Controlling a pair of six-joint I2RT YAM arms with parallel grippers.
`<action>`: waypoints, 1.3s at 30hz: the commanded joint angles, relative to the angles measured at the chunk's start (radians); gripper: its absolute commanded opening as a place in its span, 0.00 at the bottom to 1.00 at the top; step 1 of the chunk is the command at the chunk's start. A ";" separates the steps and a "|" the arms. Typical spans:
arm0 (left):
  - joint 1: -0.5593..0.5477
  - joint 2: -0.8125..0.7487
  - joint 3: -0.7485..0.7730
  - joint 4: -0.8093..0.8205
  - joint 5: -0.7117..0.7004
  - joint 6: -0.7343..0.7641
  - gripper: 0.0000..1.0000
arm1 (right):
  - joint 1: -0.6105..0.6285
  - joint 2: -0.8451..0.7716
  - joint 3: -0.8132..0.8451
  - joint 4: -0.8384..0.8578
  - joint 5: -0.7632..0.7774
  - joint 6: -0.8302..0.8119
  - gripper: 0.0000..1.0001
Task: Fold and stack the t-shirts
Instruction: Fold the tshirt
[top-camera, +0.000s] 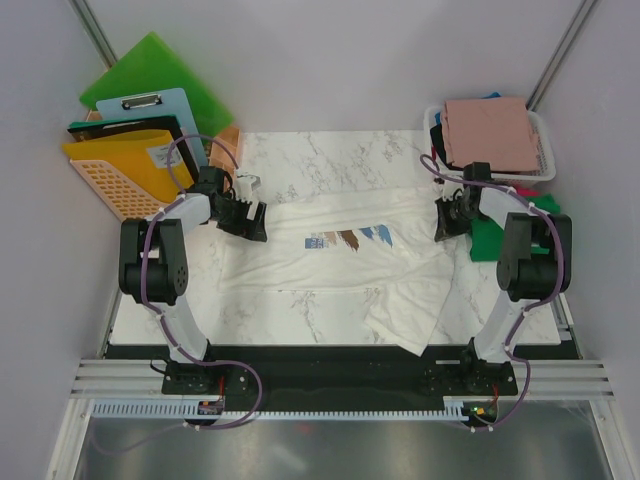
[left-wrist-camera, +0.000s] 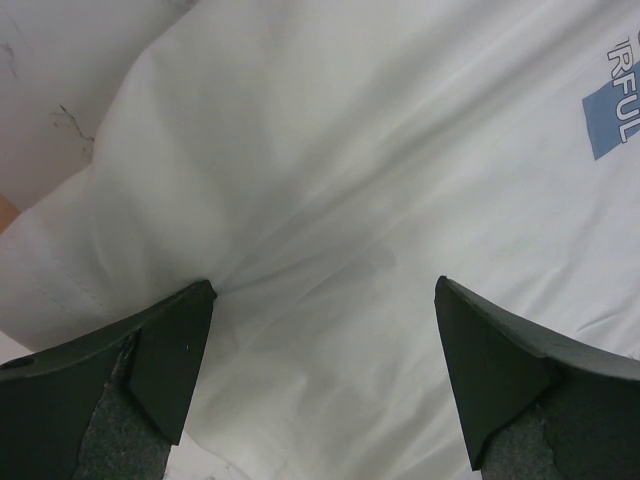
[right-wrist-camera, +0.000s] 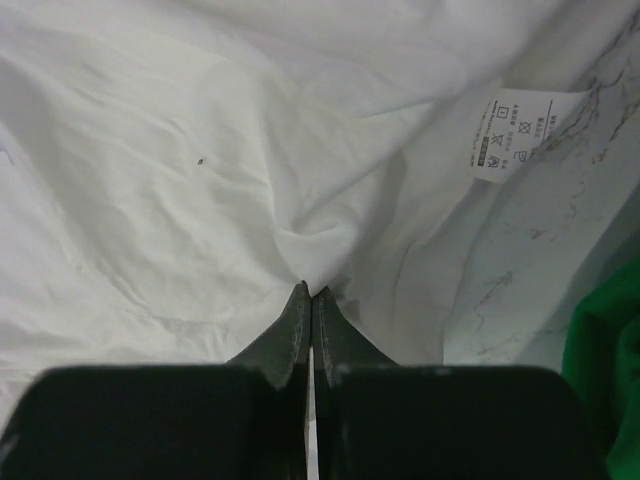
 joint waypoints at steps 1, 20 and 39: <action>0.012 0.035 0.018 -0.011 -0.007 0.020 1.00 | -0.001 -0.097 0.003 -0.006 -0.005 -0.020 0.00; 0.012 0.022 0.018 -0.031 -0.010 0.031 1.00 | 0.001 -0.237 -0.078 -0.122 0.029 -0.036 0.14; 0.012 -0.148 -0.120 0.096 -0.047 0.037 1.00 | -0.010 -0.689 -0.255 -0.065 0.125 -0.043 0.67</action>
